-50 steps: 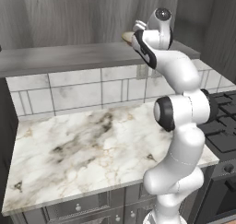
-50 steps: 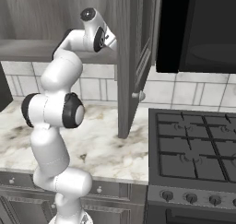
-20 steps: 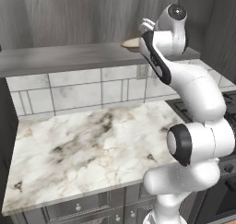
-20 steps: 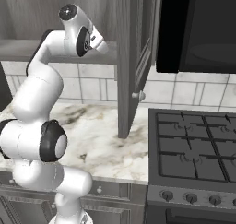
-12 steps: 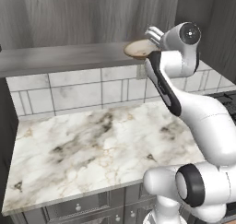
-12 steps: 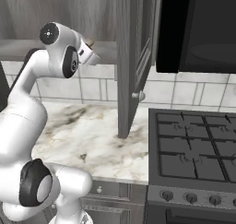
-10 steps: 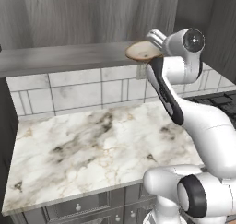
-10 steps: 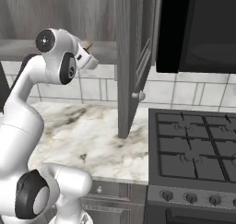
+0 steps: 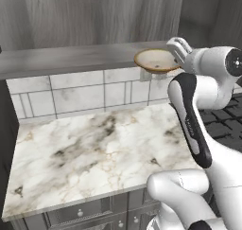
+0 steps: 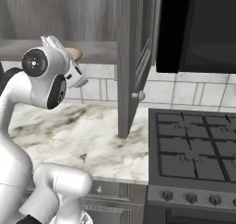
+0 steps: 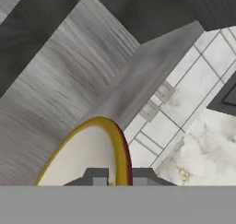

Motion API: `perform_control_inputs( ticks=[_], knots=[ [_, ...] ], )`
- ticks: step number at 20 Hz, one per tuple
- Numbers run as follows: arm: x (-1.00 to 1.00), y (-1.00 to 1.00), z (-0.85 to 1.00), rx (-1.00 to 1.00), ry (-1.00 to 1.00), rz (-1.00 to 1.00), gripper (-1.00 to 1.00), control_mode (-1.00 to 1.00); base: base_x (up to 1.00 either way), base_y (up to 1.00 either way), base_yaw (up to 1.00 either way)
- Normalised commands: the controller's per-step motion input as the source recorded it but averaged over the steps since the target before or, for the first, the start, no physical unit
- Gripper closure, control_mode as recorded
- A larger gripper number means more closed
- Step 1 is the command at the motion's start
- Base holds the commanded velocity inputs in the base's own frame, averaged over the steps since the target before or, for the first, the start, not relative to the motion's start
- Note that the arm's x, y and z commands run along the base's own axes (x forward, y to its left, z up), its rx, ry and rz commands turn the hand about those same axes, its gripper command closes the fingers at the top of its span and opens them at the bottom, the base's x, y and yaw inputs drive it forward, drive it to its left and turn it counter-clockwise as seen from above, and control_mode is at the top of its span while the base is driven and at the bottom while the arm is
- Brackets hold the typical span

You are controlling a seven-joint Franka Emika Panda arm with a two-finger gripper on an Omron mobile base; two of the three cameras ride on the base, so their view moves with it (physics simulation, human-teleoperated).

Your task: Take the smaller bowl and place it next to the appetizer plate on the dining counter , and place the larger bowl next to the plate with cooked food.

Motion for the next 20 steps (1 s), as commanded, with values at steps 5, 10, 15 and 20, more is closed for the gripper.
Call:
perform_control_inputs(
  ticks=[5,10,15,20],
  knots=[
    [-1.00,0.03,0.13,0.21,0.07,0.12,1.00,-1.00,0.00,0.00,0.00],
    [-0.65,0.09,0.00,0.03,0.22,0.05,1.00,-1.00,0.00,0.00,0.00],
    [-0.57,0.21,0.00,-0.13,0.09,0.00,1.00,-1.00,0.00,0.00,0.00],
    [-0.59,0.07,-0.03,-0.12,0.00,0.00,1.00,-1.00,0.00,0.00,0.00]
  ],
)
